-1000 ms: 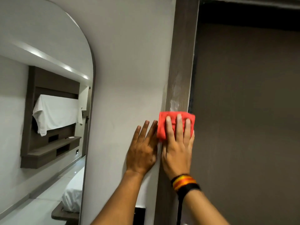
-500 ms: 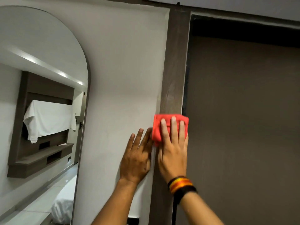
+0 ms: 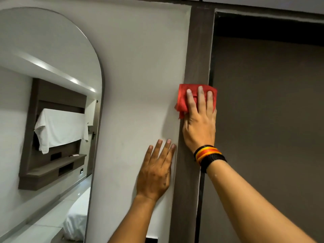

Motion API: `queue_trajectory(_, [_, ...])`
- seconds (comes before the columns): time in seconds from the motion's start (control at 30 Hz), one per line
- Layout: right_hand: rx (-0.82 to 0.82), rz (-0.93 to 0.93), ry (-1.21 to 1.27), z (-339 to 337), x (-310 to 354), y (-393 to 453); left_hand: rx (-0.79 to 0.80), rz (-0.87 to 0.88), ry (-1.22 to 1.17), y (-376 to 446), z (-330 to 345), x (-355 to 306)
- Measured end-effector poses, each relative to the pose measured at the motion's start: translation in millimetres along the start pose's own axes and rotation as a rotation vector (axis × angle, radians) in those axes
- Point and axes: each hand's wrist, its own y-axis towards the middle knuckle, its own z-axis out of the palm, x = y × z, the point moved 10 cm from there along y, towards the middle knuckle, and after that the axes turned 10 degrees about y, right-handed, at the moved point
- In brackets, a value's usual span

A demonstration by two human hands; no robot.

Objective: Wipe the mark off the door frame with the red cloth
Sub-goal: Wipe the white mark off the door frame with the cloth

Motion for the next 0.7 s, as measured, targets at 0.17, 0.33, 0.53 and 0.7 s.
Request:
queue_trajectory(0.17, [0.034, -0.022, 0.033, -21.7, 3.8, 103.7, -0.001, 0.006, 0.000, 0.1, 0.9, -0.6])
queue_trajectory(0.33, [0.013, -0.031, 0.021, -24.1, 1.4, 109.7, 0.004, 0.008, 0.021, -0.7, 4.2, 0.3])
queue_trajectory(0.53, [-0.040, -0.021, -0.016, -4.4, -1.4, -0.6, -0.005, 0.006, -0.014, -1.4, 2.9, -1.0])
queue_trajectory(0.7, [-0.015, 0.038, 0.038, 24.1, -8.8, -117.7, 0.053, -0.033, -0.172, -2.0, -8.4, 3.1])
